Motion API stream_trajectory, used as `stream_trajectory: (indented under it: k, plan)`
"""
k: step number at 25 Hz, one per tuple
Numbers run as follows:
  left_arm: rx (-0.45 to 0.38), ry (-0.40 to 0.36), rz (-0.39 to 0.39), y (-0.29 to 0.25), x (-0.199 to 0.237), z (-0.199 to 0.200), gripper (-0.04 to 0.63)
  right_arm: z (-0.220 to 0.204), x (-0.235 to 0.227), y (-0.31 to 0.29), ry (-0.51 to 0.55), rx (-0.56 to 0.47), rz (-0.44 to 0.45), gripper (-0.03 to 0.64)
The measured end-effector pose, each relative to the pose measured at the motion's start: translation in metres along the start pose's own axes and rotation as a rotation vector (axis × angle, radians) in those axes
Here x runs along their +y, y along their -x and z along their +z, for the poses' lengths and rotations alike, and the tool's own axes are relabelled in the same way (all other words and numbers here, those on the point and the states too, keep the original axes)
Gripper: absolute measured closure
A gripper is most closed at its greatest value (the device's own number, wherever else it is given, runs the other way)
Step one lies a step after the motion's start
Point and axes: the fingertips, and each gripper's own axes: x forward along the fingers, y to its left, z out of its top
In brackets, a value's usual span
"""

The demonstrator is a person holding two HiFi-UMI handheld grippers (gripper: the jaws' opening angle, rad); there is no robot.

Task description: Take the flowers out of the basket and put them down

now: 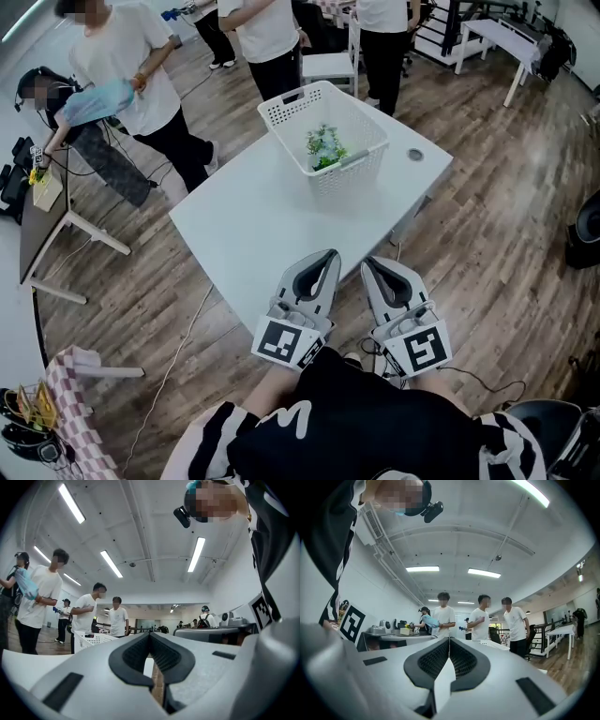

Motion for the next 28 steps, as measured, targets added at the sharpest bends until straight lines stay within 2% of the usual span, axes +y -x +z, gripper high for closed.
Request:
stream_trajectory:
  k: [11, 20, 28]
  plan:
    - [0.017, -0.013, 0.021, -0.03, 0.04, -0.007, 0.592, -0.014, -0.023, -0.04, -0.013, 0.006, 0.014, 0.598]
    - [0.001, -0.015, 0.014, -0.08, 0.097, -0.002, 0.592, -0.011, -0.059, -0.11, 0.012, -0.015, 0.012, 0.598]
    - [0.005, 0.01, 0.034, -0.109, 0.153, -0.006, 0.592, -0.026, -0.08, -0.178, -0.009, 0.003, 0.03, 0.598]
